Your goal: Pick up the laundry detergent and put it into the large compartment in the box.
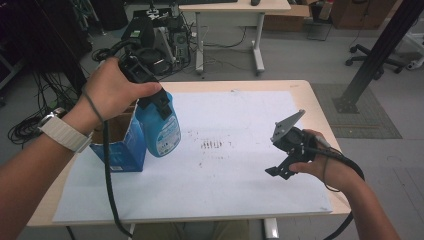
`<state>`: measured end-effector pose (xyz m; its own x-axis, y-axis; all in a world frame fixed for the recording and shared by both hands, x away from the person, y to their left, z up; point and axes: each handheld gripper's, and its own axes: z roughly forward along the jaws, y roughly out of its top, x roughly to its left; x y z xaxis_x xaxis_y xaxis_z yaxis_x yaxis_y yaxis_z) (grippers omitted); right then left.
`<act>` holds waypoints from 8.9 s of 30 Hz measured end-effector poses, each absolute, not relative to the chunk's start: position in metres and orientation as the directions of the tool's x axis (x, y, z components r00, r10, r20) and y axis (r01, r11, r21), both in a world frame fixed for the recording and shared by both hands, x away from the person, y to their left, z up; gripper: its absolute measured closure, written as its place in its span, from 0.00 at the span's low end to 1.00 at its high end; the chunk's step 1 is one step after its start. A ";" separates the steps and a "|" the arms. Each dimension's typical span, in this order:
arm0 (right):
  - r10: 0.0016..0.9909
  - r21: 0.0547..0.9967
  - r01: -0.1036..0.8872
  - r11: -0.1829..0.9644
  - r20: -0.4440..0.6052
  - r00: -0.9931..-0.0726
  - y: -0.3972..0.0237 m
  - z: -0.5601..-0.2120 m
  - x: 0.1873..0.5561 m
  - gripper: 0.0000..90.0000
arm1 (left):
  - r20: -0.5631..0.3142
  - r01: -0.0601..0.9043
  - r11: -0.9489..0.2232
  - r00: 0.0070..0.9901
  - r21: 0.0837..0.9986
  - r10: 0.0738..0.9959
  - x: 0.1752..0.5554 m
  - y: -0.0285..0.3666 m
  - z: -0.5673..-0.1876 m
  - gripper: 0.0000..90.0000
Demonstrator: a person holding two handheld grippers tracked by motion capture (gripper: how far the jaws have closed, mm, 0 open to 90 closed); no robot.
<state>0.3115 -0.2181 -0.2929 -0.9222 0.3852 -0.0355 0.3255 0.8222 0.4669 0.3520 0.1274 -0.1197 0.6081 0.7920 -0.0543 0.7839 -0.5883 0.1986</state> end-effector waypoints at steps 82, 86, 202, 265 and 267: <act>0.371 0.491 0.310 0.814 -0.030 -0.928 -0.219 -0.295 0.321 0.13 | -0.042 0.960 -0.100 0.115 0.261 0.993 0.393 0.252 -0.076 0.42; 0.375 0.489 0.314 0.814 -0.029 -0.926 -0.220 -0.295 0.321 0.13 | -0.048 0.961 -0.091 0.107 0.263 0.993 0.395 0.257 -0.081 0.42; 0.399 0.471 0.353 0.809 0.002 -0.917 -0.226 -0.312 0.319 0.13 | -0.022 0.970 -0.106 0.113 0.221 0.993 0.424 0.267 -0.280 0.41; 0.394 0.464 0.352 0.813 0.006 -0.919 -0.222 -0.313 0.316 0.13 | -0.052 0.963 -0.101 0.117 0.250 0.992 0.420 0.273 -0.265 0.22; 0.393 0.464 0.350 0.814 0.005 -0.920 -0.221 -0.312 0.315 0.13 | -0.058 0.963 -0.100 0.118 0.249 0.991 0.420 0.273 -0.264 0.21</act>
